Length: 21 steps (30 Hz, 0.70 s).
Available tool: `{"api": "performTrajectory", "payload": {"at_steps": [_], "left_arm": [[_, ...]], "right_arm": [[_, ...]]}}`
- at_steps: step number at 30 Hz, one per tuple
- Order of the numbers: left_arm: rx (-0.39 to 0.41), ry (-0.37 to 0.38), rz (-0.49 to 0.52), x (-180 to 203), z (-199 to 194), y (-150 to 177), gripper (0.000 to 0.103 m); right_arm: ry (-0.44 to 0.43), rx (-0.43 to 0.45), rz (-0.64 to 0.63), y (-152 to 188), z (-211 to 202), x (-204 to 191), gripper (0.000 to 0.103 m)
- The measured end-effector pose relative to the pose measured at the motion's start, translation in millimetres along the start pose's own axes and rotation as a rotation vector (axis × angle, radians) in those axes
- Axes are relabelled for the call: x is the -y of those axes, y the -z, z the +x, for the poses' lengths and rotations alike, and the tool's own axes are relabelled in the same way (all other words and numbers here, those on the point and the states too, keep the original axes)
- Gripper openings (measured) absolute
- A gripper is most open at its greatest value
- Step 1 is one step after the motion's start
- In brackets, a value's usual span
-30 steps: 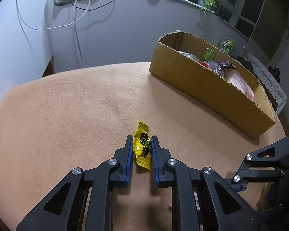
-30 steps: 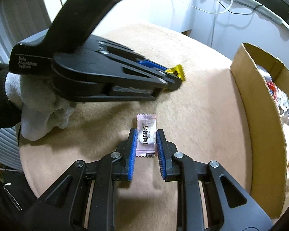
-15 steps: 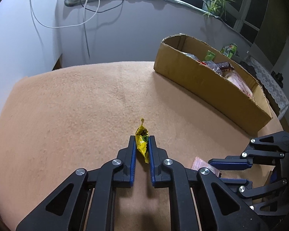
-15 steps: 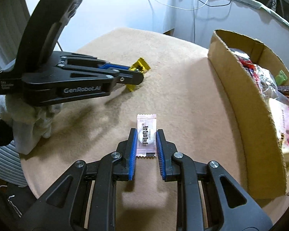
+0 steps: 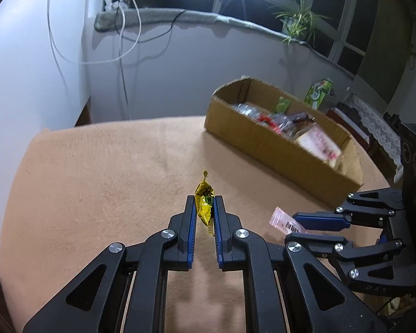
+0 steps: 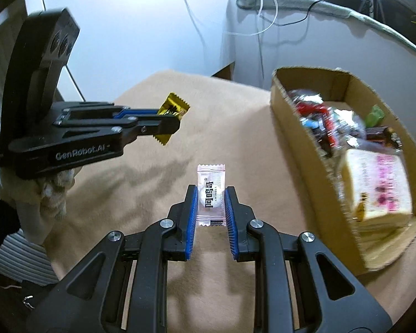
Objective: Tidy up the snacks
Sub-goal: 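Carry the yellow and pink-white candies over the box with both tools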
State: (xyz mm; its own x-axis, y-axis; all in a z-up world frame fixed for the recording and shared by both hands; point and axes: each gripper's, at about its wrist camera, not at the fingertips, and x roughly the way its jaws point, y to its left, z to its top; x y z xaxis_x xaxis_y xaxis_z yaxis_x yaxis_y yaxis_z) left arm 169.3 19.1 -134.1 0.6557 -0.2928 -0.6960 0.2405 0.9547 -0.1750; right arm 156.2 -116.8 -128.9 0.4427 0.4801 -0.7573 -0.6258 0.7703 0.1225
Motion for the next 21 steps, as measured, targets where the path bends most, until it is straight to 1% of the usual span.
{"api": "performTrajectory", "payload": {"at_steps": [6,9,12,21], "left_arm": [[0.043,0.012,0.036,20,-12,-12,0.01],[0.065,0.013,0.058,32,-16,-18,0.01],[0.077,0.022,0.078,43,-17,-24,0.01],[0.085,0.056,0.106,72,-4,-43,0.01]], "right_arm": [[0.015,0.063,0.029,-8,-31,13,0.02],[0.037,0.09,0.035,-11,-47,20,0.02],[0.062,0.111,0.054,-15,-59,34,0.02],[0.125,0.143,0.096,-30,-72,80,0.02]]}}
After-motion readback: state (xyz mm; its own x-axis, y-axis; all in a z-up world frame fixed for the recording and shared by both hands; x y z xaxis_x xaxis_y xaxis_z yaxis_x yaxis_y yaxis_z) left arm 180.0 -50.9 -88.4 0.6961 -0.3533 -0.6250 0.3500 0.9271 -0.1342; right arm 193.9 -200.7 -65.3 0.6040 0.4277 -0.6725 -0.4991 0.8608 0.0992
